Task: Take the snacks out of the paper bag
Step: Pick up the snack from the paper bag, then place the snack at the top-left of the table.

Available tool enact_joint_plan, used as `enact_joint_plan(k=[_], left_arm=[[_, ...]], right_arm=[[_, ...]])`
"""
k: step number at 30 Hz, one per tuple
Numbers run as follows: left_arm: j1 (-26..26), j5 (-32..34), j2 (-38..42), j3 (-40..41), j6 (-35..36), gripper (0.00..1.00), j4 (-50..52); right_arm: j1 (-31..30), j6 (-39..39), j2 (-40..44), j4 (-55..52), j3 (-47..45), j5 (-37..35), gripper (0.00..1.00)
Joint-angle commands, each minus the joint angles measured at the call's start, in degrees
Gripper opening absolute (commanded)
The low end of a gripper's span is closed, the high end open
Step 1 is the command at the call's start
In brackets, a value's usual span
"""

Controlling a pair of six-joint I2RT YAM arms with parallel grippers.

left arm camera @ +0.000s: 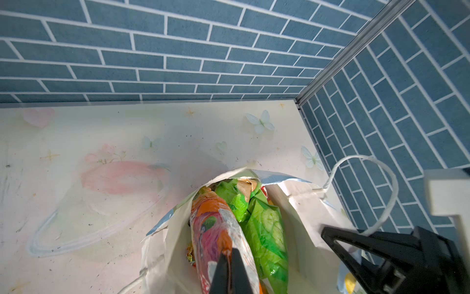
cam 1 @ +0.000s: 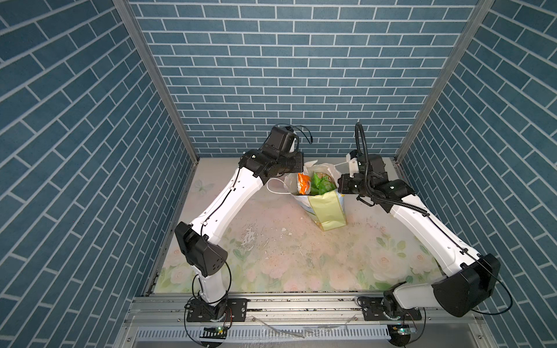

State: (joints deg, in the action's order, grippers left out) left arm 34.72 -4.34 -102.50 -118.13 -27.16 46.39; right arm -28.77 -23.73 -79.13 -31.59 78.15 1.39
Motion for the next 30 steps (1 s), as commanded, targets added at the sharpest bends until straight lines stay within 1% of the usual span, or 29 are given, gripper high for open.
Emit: enact_joint_plan(k=[1, 5, 8, 16, 19, 22, 26, 30], left_arm=[[-2.0, -0.3, 1.4, -4.3, 1.3, 0.00, 0.3], [-4.1, -0.5, 1.1, -7.5, 1.6, 0.00, 2.1], [-6.7, -1.7, 1.6, -8.6, 1.3, 0.00, 2.6], [-15.3, -3.8, 4.5, -8.8, 0.3, 0.00, 3.2], [-19.3, -4.5, 5.6, -8.2, 0.0, 0.00, 3.4], [-23.5, -5.1, 7.2, -5.2, -0.6, 0.00, 2.9], [-29.0, -4.7, 9.4, 1.5, -1.2, 0.00, 1.1], [-34.1, -4.5, 9.6, 9.0, -1.5, 0.00, -0.8]], right_arm=[[-0.2, -0.9, 3.1, 4.1, 0.7, -0.7, 0.00], [-0.2, -0.7, 3.5, 3.8, 0.6, -1.0, 0.00], [-0.3, -0.6, 3.8, 3.5, 0.4, -1.4, 0.00], [-0.2, -0.4, 4.8, 2.8, -0.4, -2.5, 0.00], [-0.2, -0.4, 4.8, 2.3, -0.4, -2.5, 0.00], [-0.2, -0.4, 4.8, 1.8, -0.4, -2.6, 0.00], [-0.2, -0.4, 5.1, 1.4, -0.6, -2.9, 0.00], [-0.2, -0.5, 5.3, 1.0, -0.3, -2.8, 0.00]])
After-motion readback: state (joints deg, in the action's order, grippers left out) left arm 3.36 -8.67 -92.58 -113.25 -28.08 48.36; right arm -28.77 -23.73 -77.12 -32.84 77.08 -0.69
